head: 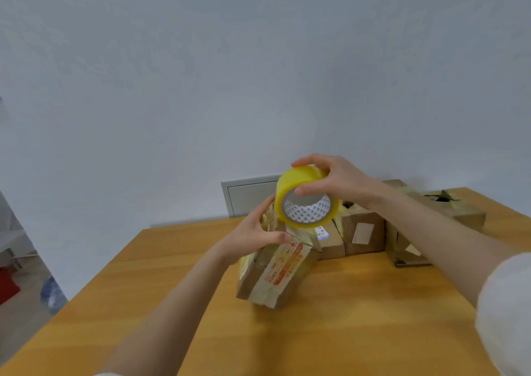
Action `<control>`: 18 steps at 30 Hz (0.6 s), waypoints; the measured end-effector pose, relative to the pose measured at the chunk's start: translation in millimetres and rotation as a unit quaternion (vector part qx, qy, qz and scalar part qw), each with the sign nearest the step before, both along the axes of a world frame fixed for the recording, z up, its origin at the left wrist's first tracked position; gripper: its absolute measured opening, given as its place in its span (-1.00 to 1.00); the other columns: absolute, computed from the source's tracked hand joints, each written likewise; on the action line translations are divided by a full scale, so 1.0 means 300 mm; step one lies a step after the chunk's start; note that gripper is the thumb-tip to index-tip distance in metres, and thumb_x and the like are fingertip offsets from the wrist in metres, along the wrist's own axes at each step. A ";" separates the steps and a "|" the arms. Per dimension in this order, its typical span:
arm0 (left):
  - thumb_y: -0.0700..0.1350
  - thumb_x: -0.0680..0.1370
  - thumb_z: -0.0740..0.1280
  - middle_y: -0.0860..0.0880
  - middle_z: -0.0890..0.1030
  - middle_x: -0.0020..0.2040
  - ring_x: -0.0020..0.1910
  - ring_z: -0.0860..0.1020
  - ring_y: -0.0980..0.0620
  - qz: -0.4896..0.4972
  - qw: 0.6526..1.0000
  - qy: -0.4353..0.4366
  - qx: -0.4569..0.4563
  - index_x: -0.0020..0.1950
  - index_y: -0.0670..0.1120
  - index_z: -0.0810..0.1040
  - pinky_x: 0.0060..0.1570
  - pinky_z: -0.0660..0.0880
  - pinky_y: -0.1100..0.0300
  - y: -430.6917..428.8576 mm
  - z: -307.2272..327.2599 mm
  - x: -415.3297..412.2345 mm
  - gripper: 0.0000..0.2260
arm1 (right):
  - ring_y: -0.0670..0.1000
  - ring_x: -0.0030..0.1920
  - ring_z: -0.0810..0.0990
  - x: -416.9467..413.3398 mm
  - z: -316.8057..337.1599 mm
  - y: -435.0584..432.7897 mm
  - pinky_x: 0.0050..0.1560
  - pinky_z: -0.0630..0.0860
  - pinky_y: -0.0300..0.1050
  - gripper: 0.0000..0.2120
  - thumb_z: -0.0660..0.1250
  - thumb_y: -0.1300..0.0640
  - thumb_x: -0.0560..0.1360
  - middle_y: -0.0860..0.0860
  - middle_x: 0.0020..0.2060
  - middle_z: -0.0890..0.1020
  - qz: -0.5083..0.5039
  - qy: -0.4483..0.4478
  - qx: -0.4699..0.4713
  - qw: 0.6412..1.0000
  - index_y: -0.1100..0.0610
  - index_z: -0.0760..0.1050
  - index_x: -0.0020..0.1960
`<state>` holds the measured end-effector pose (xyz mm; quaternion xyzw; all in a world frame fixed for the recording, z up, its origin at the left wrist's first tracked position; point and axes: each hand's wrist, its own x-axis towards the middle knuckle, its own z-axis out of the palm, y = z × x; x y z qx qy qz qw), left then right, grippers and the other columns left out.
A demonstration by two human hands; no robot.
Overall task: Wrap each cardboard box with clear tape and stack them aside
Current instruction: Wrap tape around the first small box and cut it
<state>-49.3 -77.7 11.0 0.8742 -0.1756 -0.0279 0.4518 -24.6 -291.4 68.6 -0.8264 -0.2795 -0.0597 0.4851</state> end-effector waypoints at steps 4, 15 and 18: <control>0.04 0.40 0.44 0.20 0.53 0.19 0.11 0.55 0.25 0.003 0.999 0.034 0.002 0.44 0.22 0.24 0.01 0.50 0.31 0.034 -0.031 -0.039 -0.34 | -0.14 0.01 0.47 0.009 -0.041 0.065 -0.10 0.43 -0.26 -0.59 0.50 0.01 0.39 -0.20 0.03 0.50 0.005 0.012 -0.007 1.000 -0.14 0.49 0.20; -0.13 0.65 0.07 0.00 0.63 0.00 -0.06 0.60 0.07 0.192 0.975 -0.006 -0.108 0.24 0.02 0.49 -0.13 0.50 0.22 0.039 -0.081 -0.107 -0.73 | -0.03 0.07 0.54 -0.021 -0.066 0.139 0.01 0.54 -0.16 -0.42 0.49 0.11 0.40 -0.10 0.13 0.50 0.053 0.019 -0.004 0.998 -0.25 0.37 0.31; -0.17 0.65 0.03 0.01 0.61 -0.06 -0.16 0.58 0.13 0.192 0.975 0.002 -0.115 0.18 0.02 0.49 -0.23 0.47 0.30 0.050 -0.080 -0.121 -0.73 | 0.03 -0.02 0.60 -0.025 -0.070 0.146 -0.02 0.61 -0.07 -0.47 0.50 0.11 0.38 -0.02 0.04 0.56 0.059 0.008 -0.008 0.998 -0.23 0.38 0.23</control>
